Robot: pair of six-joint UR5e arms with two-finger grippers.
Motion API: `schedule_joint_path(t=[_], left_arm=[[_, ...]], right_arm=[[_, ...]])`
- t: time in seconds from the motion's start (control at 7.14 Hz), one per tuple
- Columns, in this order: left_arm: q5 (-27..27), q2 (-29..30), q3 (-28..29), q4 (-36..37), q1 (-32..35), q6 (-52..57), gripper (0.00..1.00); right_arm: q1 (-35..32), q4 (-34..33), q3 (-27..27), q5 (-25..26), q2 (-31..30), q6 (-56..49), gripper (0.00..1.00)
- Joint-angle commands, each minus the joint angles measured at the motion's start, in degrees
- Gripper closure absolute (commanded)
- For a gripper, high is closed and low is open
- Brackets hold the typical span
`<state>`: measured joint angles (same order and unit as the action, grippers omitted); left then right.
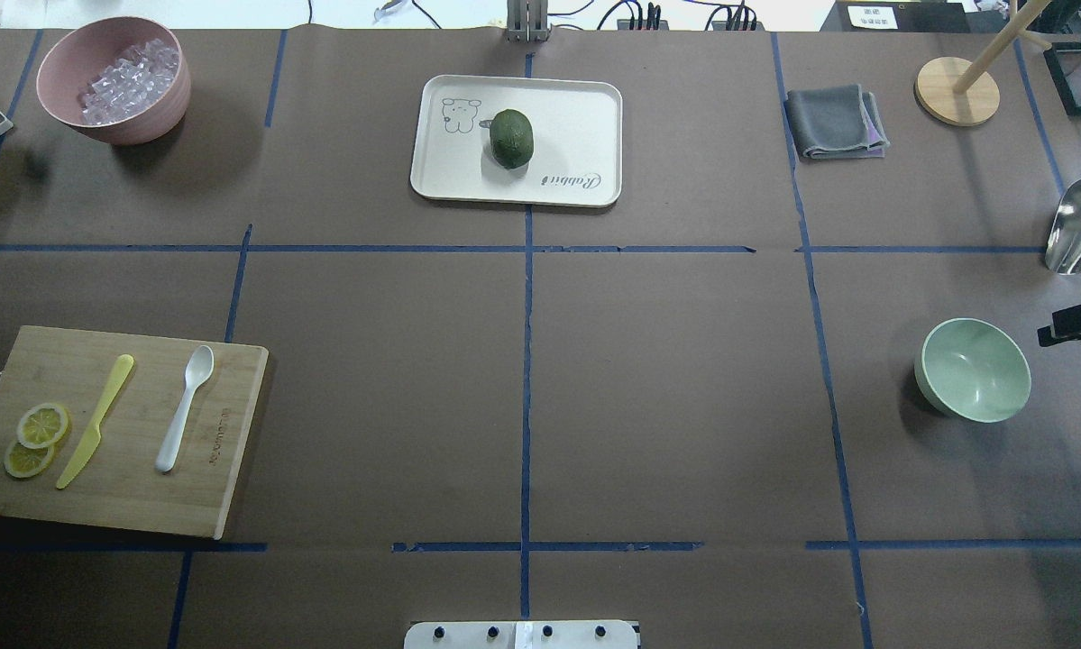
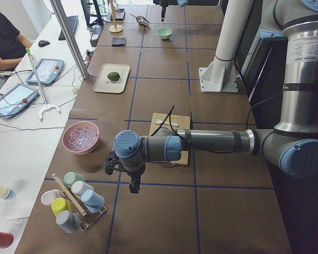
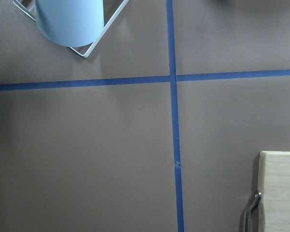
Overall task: Place spoon in bowl
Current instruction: 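Lower the right gripper to the pale green bowl rim and grasp it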
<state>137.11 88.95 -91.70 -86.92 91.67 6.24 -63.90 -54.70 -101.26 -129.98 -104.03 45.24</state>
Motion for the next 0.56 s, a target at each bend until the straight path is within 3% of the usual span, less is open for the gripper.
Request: schedule_joint_path(t=[0.0, 0.42], left_arm=[[0.0, 0.1, 0.0, 0.0, 0.0, 0.0, 0.0], [0.0, 0.1, 0.1, 0.0, -0.1, 0.0, 0.0]], right_arm=[[3.8, 4.7, 3.8, 1.3, 0.7, 3.8, 0.0], [7.2, 4.7, 4.5, 3.4, 1.9, 5.0, 0.01]])
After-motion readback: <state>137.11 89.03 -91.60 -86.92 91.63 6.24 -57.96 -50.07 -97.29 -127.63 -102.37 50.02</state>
